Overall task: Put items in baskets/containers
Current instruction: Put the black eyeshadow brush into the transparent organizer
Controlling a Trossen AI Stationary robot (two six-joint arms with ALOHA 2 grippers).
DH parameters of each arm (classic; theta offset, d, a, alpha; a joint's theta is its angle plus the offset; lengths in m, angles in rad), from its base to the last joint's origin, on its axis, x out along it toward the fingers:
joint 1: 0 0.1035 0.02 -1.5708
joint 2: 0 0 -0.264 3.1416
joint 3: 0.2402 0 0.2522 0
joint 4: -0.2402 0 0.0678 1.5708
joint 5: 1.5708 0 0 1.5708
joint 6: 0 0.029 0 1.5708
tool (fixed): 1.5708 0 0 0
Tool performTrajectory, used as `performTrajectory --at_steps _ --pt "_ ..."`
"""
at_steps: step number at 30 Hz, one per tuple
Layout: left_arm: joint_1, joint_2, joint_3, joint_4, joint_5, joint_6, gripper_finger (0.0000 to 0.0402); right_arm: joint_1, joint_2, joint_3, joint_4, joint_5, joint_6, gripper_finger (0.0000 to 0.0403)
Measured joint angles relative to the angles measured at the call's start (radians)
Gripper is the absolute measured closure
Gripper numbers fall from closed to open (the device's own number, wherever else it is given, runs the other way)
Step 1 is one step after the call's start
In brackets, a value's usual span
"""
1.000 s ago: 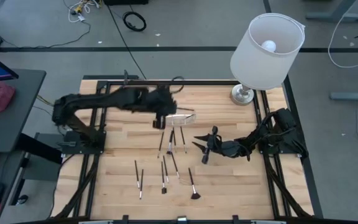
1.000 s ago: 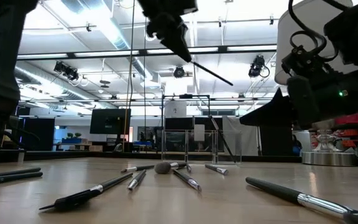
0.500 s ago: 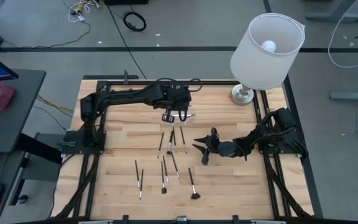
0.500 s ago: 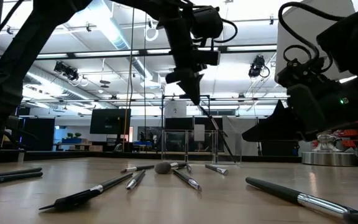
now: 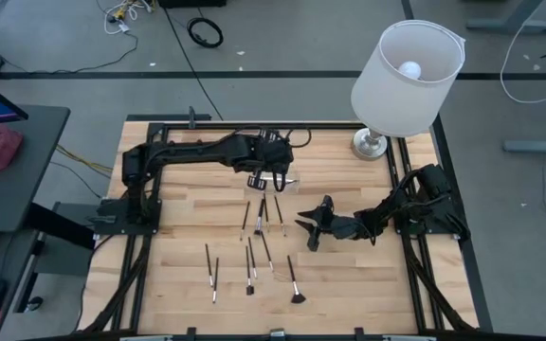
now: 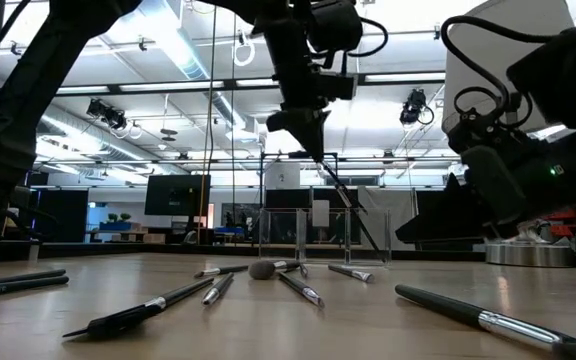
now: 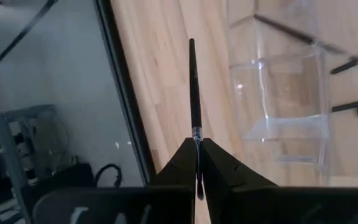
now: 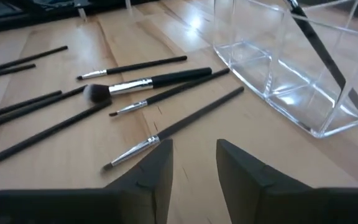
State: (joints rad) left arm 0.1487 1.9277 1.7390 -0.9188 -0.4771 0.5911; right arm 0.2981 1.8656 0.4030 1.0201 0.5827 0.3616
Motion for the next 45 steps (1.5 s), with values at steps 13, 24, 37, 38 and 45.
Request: performTrajectory --at_steps 13,24,37,38,45 --pt "-0.063 -0.007 0.000 -0.073 0.085 -0.003 0.0392 0.000 0.000 0.000 -0.015 0.000 0.016 0.0275" --pt "-0.093 -0.074 0.015 -0.088 0.100 -0.009 0.0392 0.000 0.000 0.000 -0.031 0.000 0.022 0.0275" --pt "-0.112 -0.062 -0.062 -0.094 0.189 -0.055 0.0392 0.000 0.000 0.000 -0.057 0.000 0.046 0.0275" --pt "-0.108 -0.059 -0.070 -0.080 0.186 -0.050 0.0392 0.000 0.000 0.000 -0.057 0.000 0.046 0.0275" --pt "-0.078 -0.056 -0.082 -0.008 0.209 0.028 0.0392 0.000 0.000 0.000 -0.057 0.001 0.031 0.0275"
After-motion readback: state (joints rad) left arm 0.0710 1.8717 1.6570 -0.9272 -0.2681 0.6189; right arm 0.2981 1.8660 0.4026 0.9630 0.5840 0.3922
